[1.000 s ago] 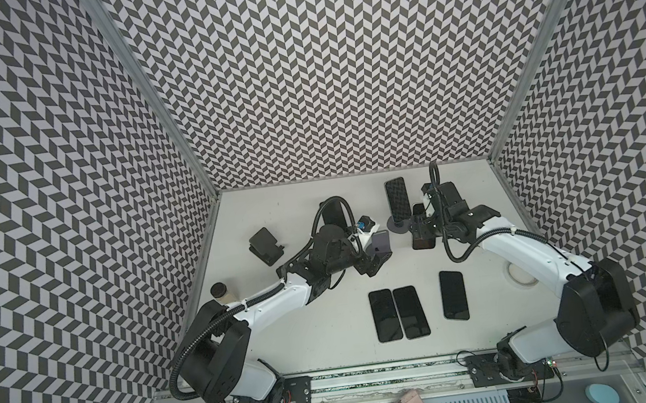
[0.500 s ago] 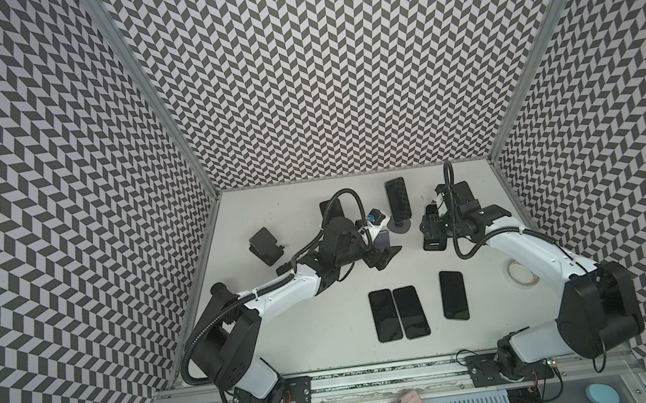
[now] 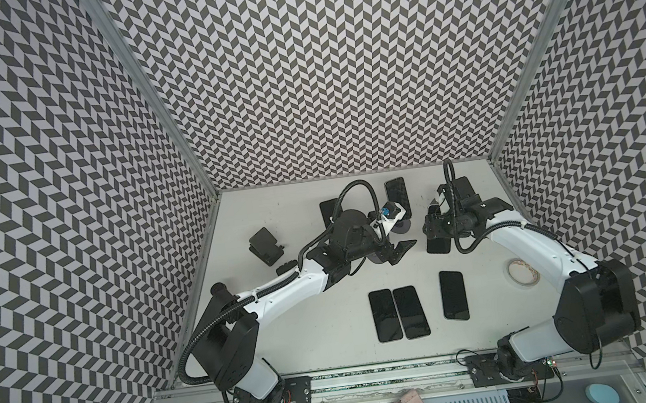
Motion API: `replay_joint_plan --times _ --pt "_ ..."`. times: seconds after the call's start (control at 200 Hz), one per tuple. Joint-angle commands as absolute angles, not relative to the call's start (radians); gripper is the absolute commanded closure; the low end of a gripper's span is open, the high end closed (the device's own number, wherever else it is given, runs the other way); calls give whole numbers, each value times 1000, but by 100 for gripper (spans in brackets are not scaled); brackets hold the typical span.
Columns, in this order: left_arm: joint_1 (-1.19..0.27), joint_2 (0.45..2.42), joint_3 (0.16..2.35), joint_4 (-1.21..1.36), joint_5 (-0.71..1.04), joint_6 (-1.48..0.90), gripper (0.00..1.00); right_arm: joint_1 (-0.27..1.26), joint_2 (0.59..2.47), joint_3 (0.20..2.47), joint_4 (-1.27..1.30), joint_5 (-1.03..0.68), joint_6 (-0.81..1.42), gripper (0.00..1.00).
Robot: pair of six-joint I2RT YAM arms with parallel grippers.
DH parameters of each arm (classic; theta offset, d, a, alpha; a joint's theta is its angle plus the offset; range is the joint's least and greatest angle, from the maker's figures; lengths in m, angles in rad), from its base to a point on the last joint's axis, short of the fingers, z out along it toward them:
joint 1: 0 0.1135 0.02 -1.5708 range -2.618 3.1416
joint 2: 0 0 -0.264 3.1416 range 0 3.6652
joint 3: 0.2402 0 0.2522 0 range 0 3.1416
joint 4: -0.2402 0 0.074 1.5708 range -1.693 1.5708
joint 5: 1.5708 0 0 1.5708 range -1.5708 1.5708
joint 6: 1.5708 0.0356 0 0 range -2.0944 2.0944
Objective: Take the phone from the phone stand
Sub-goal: 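Lift the phone off its stand with the left gripper while the right shifts aside, then carry the phone toward the robot and lower it flat onto the table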
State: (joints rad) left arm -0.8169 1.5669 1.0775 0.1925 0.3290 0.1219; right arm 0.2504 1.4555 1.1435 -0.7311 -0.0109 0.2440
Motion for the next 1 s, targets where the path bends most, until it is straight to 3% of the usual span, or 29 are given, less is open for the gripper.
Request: replay_joint_plan --times 0.0,0.315,0.581,0.996 --pt "-823 1542 1102 148 361 160 10 241 1460 1152 -745 27 248 39" --pt "-856 1661 1138 126 319 408 11 240 1466 1040 -691 -30 320 39" --pt "-856 1812 1293 68 467 595 12 189 1447 969 -672 -15 325 39" --pt "-856 1921 1354 77 554 793 12 71 1484 1000 -671 -61 335 39"
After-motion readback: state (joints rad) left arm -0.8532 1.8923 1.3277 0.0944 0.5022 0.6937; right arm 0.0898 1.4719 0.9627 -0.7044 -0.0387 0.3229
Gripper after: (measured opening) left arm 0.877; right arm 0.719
